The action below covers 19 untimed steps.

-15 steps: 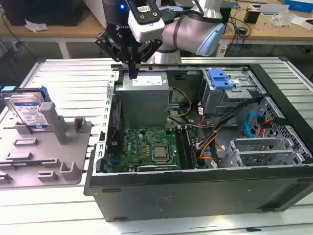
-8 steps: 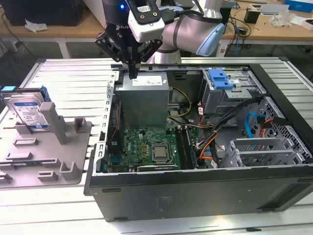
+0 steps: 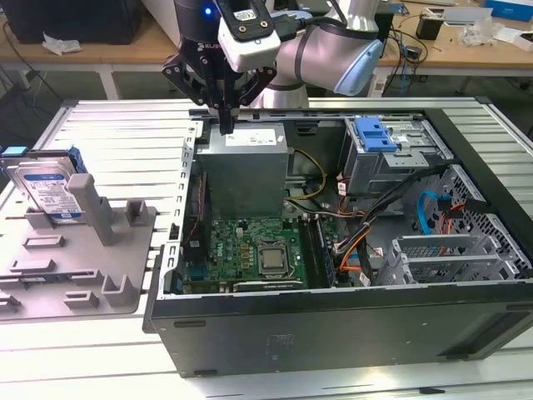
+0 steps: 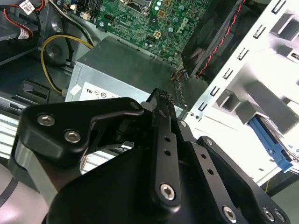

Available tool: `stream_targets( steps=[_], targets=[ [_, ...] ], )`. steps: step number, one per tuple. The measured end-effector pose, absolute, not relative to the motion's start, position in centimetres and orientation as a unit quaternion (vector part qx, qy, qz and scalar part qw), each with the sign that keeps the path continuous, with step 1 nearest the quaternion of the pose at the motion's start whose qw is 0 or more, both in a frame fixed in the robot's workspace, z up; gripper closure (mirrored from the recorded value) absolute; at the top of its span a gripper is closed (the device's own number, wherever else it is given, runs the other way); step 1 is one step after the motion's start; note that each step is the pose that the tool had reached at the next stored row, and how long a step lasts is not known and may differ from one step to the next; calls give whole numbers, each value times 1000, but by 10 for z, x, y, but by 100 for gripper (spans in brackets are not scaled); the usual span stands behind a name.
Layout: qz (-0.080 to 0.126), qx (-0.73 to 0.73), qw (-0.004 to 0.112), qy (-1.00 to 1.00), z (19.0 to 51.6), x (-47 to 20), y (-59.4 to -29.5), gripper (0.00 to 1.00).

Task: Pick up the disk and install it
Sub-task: 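Reach for the disk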

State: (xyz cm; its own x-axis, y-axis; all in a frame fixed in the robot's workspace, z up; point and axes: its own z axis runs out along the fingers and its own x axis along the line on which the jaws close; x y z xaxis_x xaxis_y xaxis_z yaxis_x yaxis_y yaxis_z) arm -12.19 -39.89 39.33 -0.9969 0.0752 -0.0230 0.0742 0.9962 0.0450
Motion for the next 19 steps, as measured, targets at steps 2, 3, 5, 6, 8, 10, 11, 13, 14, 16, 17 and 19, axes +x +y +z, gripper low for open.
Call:
stream_targets(
  steps=[2,3,5,6,8,10,11,13,14,16,17,19],
  targets=[
    [22,37,12,999,393,-123,-399,89],
    [22,37,12,999,393,-125,-399,89],
    [22,37,12,999,393,-130,-398,89],
    [22,37,12,999,393,-136,-397,89],
    [22,37,12,999,393,-144,-396,89],
    [22,37,12,999,393,-159,-393,89],
    [22,37,12,999,393,-162,-392,89],
    [22,37,12,999,392,-170,-391,89],
    [22,37,12,999,392,-174,-390,89],
    [22,38,12,999,392,-188,-387,89],
    [22,38,12,999,392,-191,-387,89],
    [22,38,12,999,392,-199,-385,89]
  ],
)
